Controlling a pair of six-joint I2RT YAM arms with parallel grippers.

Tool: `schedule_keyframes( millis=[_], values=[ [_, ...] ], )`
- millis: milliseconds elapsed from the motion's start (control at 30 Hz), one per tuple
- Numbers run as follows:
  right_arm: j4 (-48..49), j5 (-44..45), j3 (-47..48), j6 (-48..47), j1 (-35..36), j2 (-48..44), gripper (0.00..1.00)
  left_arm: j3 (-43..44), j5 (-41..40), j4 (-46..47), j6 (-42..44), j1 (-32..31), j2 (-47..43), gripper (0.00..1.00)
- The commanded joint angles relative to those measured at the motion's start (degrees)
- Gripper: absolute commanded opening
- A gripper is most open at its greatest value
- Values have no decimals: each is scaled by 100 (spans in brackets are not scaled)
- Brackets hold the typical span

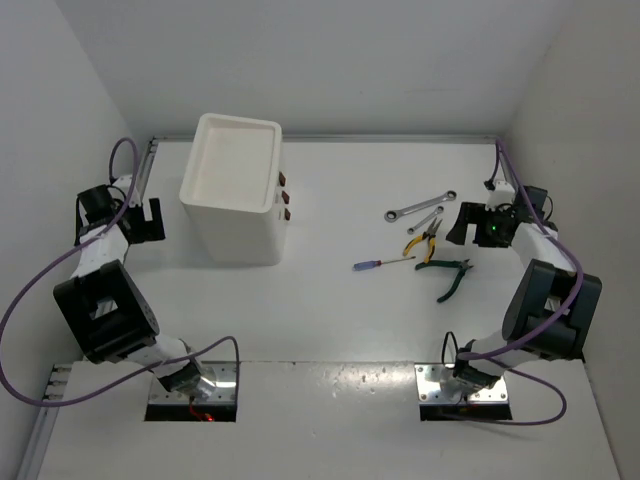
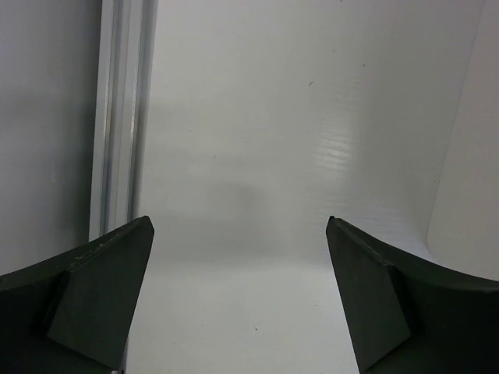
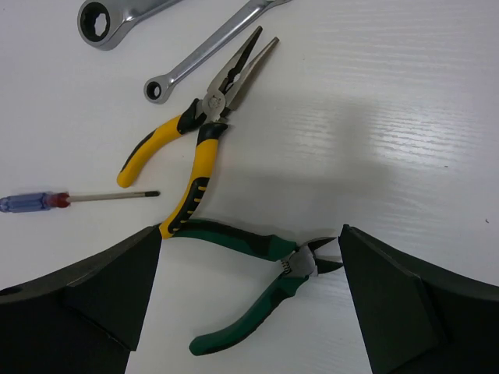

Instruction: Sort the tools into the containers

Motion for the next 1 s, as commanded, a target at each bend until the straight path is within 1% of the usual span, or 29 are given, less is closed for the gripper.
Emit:
schedule_keyframes(
  millis=[0,67,100,133,200,233,300,333,433,533,633,800,867,900,967],
  values=[
    [51,-105,1,-69,18,-133,97,21,133,166,119,32,-151,100],
    [50,-175,54,9,79,-186,97,538,265,-315,58,103,-152,100],
    [50,-272,54,10,80,-282,97,1045,378,-692,-64,172,-152,100],
    [50,-351,54,114,80,-335,97,1294,379,-835,-135,251,-152,100],
    [50,-579,132,316,132,-388,97,1856,703,-1264,-135,331,-21,100],
    [50,-632,246,396,132,-388,97,2477,931,-1737,-83,331,32,100],
    [-11,-764,300,624,255,-336,97,3060,1117,-2152,-135,331,85,100],
    [-11,-817,387,704,255,-336,97,3576,1318,-2476,-205,331,86,100],
    [67,-940,537,1019,597,-336,97,4369,1697,-3013,-258,331,25,100],
    [207,-940,773,1362,1036,-214,97,4880,1961,-3419,-258,112,24,100],
    [208,-1229,1178,1687,1449,68,97,4935,1961,-3622,-311,-204,-81,100],
    [331,-1810,1671,2066,1951,806,92,4567,1891,-3684,-364,-942,-292,96],
    [472,-1995,1890,2233,2144,1008,91,4488,1891,-3684,-434,-1257,-292,91],
    [472,-2047,1961,2234,2197,1105,89,4487,1891,-3684,-434,-1381,-292,91],
    [525,-2118,2197,2356,2364,1439,88,4347,1716,-3623,-592,-1610,-292,87]
  ],
)
